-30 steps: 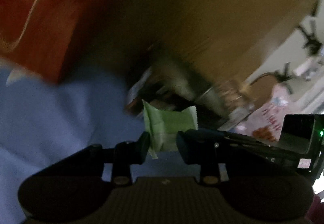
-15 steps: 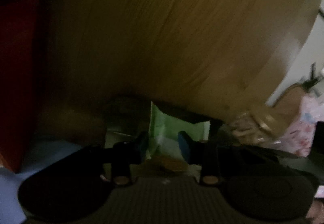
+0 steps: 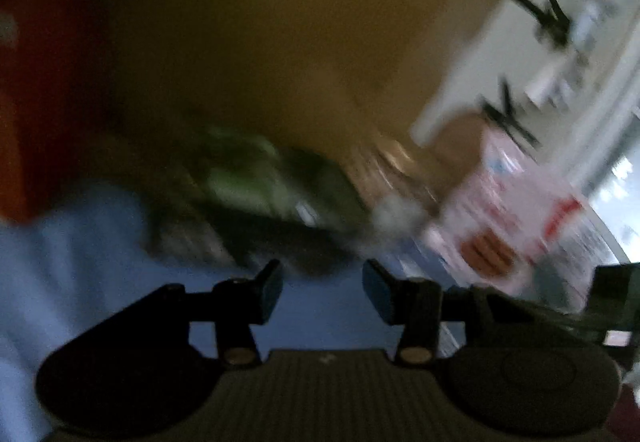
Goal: Organize snacks
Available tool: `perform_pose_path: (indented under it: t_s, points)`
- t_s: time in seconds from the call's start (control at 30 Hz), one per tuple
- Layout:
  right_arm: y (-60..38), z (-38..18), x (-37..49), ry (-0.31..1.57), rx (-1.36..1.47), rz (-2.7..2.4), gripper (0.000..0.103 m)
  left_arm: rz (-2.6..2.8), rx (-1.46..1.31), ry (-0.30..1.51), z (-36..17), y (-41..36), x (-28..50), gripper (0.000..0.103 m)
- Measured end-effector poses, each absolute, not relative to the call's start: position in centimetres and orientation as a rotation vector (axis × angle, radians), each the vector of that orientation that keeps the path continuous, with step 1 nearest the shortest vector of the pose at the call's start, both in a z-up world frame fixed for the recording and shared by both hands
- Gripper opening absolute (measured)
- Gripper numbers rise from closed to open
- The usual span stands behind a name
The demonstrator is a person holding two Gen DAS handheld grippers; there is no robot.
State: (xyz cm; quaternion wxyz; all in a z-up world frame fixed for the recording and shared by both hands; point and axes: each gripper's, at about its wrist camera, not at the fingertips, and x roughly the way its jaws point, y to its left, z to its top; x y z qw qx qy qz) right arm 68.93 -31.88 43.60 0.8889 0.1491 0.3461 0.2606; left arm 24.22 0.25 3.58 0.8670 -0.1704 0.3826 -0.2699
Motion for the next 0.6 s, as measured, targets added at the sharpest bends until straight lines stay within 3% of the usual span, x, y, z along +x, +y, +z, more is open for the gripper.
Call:
perform_pose_path:
  t_s: [0.37, 0.43, 0.47, 0.5, 0.6]
  points:
    - [-29.7, 28.4, 55.9, 0.846, 0.500, 0.487, 0.046, -0.713, -0.414, 1.041, -2.9, -7.0, 23.8, 0.047]
    - [-30.7, 25.6, 54.1, 0.848, 0.497, 0.511, 0.046, -0.700, -0.383, 1.044, -3.4, -7.7, 23.4, 0.047]
    - [-29.7, 21.6, 53.4, 0.847, 0.496, 0.525, 0.046, -0.701, -0.371, 1.037, -3.5, -7.8, 23.2, 0.047]
    - [-29.2, 21.6, 53.7, 0.849, 0.492, 0.538, 0.046, -0.709, -0.364, 1.033, -3.5, -7.7, 22.9, 0.047]
    - [-26.8, 14.7, 52.0, 0.871, 0.506, 0.548, 0.034, -0.697, -0.360, 1.049, -3.1, -7.5, 22.8, 0.047]
